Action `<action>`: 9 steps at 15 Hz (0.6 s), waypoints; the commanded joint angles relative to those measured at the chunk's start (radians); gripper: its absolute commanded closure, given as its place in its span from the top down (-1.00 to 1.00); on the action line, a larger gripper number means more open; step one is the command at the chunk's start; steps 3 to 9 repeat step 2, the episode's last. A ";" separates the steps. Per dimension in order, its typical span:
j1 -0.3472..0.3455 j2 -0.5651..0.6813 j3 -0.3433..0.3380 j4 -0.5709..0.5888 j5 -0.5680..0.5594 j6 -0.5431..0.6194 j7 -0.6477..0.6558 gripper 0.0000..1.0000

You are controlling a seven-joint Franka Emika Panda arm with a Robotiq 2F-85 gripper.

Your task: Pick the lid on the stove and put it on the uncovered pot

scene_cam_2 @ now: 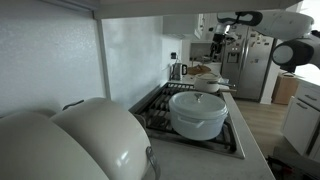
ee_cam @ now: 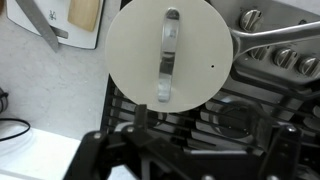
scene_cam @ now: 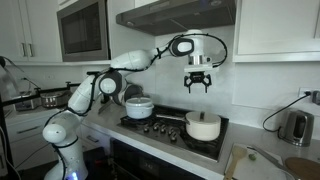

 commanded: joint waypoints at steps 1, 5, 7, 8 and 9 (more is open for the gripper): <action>0.000 0.004 0.000 0.000 0.000 0.000 0.000 1.00; -0.001 0.006 0.000 0.000 0.000 0.000 0.000 1.00; -0.001 0.006 0.000 0.000 0.000 0.000 0.000 1.00; -0.001 0.006 0.000 0.000 0.000 0.000 0.000 1.00; -0.001 0.006 0.000 0.000 0.000 0.000 0.000 1.00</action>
